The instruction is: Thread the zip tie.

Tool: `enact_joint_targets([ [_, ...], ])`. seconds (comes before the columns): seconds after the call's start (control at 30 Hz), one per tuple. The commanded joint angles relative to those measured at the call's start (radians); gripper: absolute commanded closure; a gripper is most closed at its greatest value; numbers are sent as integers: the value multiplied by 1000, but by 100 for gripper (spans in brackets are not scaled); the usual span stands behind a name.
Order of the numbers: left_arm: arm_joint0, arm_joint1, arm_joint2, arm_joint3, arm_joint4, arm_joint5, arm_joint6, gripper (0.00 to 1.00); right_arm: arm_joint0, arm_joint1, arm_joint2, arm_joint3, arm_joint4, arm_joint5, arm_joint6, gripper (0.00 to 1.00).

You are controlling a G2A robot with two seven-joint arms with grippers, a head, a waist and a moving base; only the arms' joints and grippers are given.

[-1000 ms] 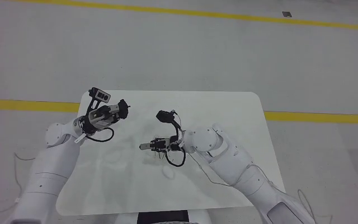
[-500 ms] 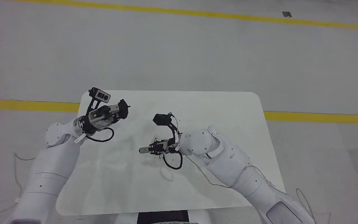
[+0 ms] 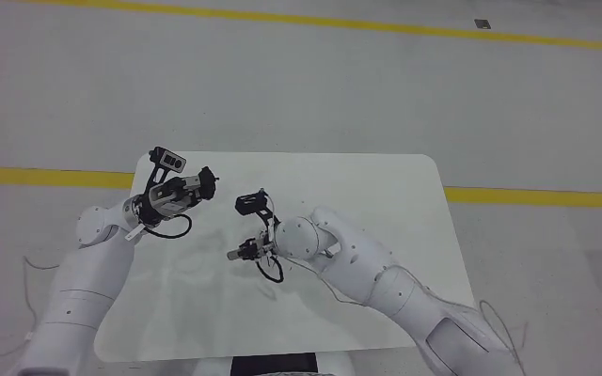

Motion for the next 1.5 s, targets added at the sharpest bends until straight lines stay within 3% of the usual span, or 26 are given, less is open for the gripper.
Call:
enact_joint_targets([
  [0.0,0,0,0,0,0,0,0,100,-1,0,1,-1,1,0,1,0],
  [0.3,0,0,0,0,0,0,0,100,1,-7,-14,10,-31,0,-7,0],
  [0.53,0,0,0,0,0,0,0,100,16,-53,-28,88,-64,0,20,0],
  [0.8,0,0,0,0,0,0,0,100,6,-54,-25,86,-70,-5,-7,0],
  [1.03,0,0,0,0,0,0,0,100,5,-60,-9,90,-170,0,26,0],
  [1.07,0,0,0,0,0,0,0,100,2,-63,-3,90,-187,0,36,31],
  [1.1,0,0,0,0,0,0,0,100,-1,-66,3,90,-198,0,42,53],
  [1.27,0,0,0,0,0,0,0,100,-25,-79,35,85,-245,0,82,80],
  [1.47,0,0,0,0,0,0,0,100,-55,-95,63,80,-302,0,111,87],
])
